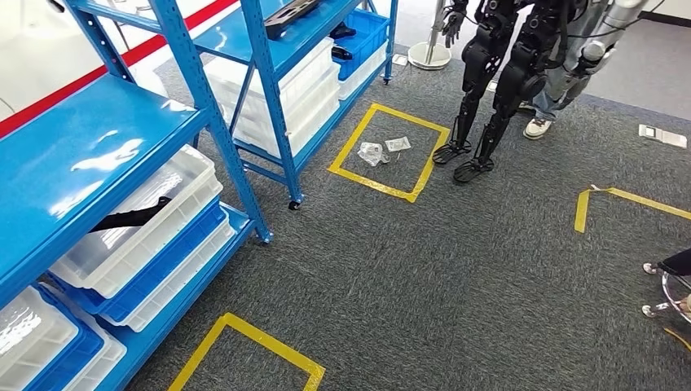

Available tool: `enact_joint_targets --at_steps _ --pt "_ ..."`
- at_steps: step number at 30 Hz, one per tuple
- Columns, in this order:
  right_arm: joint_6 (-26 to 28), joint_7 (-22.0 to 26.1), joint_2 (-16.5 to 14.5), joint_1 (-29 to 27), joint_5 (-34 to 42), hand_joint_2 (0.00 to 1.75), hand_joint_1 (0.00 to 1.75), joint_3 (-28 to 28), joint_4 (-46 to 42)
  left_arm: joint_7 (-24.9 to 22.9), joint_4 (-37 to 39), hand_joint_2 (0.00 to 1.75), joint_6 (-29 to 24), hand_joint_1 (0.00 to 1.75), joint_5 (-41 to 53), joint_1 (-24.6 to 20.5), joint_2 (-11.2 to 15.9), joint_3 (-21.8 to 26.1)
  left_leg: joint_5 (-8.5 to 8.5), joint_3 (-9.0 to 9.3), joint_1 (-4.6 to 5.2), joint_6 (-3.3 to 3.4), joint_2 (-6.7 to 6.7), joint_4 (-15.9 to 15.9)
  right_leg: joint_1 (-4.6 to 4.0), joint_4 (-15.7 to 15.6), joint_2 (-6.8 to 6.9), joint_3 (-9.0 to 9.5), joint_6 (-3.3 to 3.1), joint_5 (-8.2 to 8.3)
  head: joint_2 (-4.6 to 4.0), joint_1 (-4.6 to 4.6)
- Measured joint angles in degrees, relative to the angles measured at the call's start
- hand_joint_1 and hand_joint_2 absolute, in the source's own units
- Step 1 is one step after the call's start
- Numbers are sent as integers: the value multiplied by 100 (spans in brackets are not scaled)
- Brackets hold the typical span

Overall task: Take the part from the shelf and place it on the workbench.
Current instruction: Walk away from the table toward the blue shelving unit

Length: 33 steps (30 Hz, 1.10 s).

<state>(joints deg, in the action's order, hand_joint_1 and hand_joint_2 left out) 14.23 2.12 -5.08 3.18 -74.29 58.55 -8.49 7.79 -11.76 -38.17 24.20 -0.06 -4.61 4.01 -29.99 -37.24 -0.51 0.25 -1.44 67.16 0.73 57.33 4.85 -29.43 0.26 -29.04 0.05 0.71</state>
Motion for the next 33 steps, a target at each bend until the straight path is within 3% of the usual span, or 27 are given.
enact_joint_targets --at_steps 2,3,5,6,8,10,12,13,15,16,17,19,20,21,22,23,25,27,28,29,31,33 --pt "1 2 -9 1 -1 0 0 0 1 -15 -88 175 -2 0 140 5 1 106 215 383 47 57 -292 -685 -46 8 121 35 46 -36 -1 7" --pt "1 4 -12 4 -2 0 0 0 1 -9 -123 175 -2 0 195 4 -4 160 240 464 74 86 -374 -844 -66 8 181 54 73 -52 -1 12" --pt "1 7 -14 20 -7 0 0 0 1 23 -160 175 -2 0 290 11 -16 278 244 465 104 141 -265 -900 -82 -8 320 95 121 -73 0 24" --pt "1 10 -12 31 -10 0 0 0 -1 59 -165 175 -2 0 326 22 -29 340 264 475 97 171 -191 -925 -75 10 316 105 149 -98 0 22" --pt "1 22 -11 36 -19 0 0 -1 -4 153 -175 175 -2 0 372 28 -41 467 318 496 55 247 -43 -981 -60 279 35 0 174 -263 0 34" --pt "0 33 -10 18 -33 0 0 -2 -5 251 -190 175 -2 0 402 14 -51 596 349 482 31 289 125 -994 -35 1022 -340 -354 150 -594 -1 48" --pt "0 35 -1 1 -43 0 0 -2 -5 311 -196 175 -2 0 420 19 -65 699 359 468 29 292 319 -990 -19 1680 -449 -685 168 -796 0 49" --pt "0 37 8 -2 -46 0 0 -2 -5 326 -199 175 -2 0 451 33 -68 745 362 470 24 287 410 -986 -9 1692 -460 -707 212 -748 0 49" --pt "0 47 23 0 -53 0 0 -2 -5 382 -256 175 -2 0 715 76 -80 881 364 484 6 259 580 -975 33 1076 -546 -449 337 -419 0 49" --pt "0 56 27 0 -56 0 0 -2 -4 433 -306 175 -2 0 946 91 -90 1004 360 477 7 228 665 -953 69 642 -704 -270 393 -244 -1 56" --pt "0 69 30 1 -56 0 0 -3 -3 501 -354 175 -2 0 1196 98 -109 1167 355 460 11 192 743 -932 93 320 -832 -142 405 -124 0 58" --pt "0 97 33 3 -50 0 0 -3 -1 653 -408 175 -2 0 1580 94 -154 1584 361 415 18 110 871 -918 99 67 -972 -47 344 -51 0 57" --pt "0 110 37 6 -45 0 0 -3 -1 727 -416 175 -2 0 1697 97 -179 1805 376 399 7 76 924 -931 87 69 -906 -40 287 -41 0 49" --pt "0 123 41 9 -38 0 0 -3 -1 799 -425 175 -2 0 1781 105 -201 2022 377 383 -3 49 903 -927 91 63 -851 -27 242 -25 -1 45" --pt "0 137 46 7 -32 0 0 -2 -1 867 -429 175 -3 0 1843 109 -224 2232 335 349 -4 24 788 -868 98 56 -800 -15 202 -8 -1 32" --pt "0 150 51 1 -23 0 0 -2 -1 928 -432 175 -3 0 1885 99 -243 2420 225 271 0 5 615 -704 105 48 -745 -18 160 6 0 17" --pt "0 169 64 -26 -8 0 0 -2 -1 1020 -434 175 -3 0 1940 51 -280 2763 -153 -41 5 -25 273 -37 80 45 -622 -24 102 7 0 -9" --pt "0 178 81 -52 4 0 0 -2 -1 1064 -428 175 -2 0 1975 8 -314 3044 -424 -369 -7 -40 190 652 44 47 -503 -31 76 -2 -1 -10" --pt "0 180 90 -57 9 0 0 -2 -1 1075 -423 175 -2 0 1987 1 -333 3162 -403 -404 -8 -36 181 739 33 47 -463 -31 73 -4 -1 -11" --pt "0 183 95 -54 11 0 0 -2 -1 1084 -416 175 -2 0 1995 -1 -345 3256 -277 -319 -9 -25 176 593 26 47 -441 -25 71 -6 -1 -12" --pt "-1 188 98 -40 18 0 0 -2 -1 1098 -403 175 -2 0 2015 -15 -357 3404 91 102 1 37 150 -186 16 47 -422 -7 71 -12 -1 -13" --pt "-2 192 97 -30 28 0 0 -2 -1 1120 -361 175 -2 0 2048 -65 -357 3514 270 409 27 86 119 -782 -25 58 -408 -13 88 -30 -1 -9"
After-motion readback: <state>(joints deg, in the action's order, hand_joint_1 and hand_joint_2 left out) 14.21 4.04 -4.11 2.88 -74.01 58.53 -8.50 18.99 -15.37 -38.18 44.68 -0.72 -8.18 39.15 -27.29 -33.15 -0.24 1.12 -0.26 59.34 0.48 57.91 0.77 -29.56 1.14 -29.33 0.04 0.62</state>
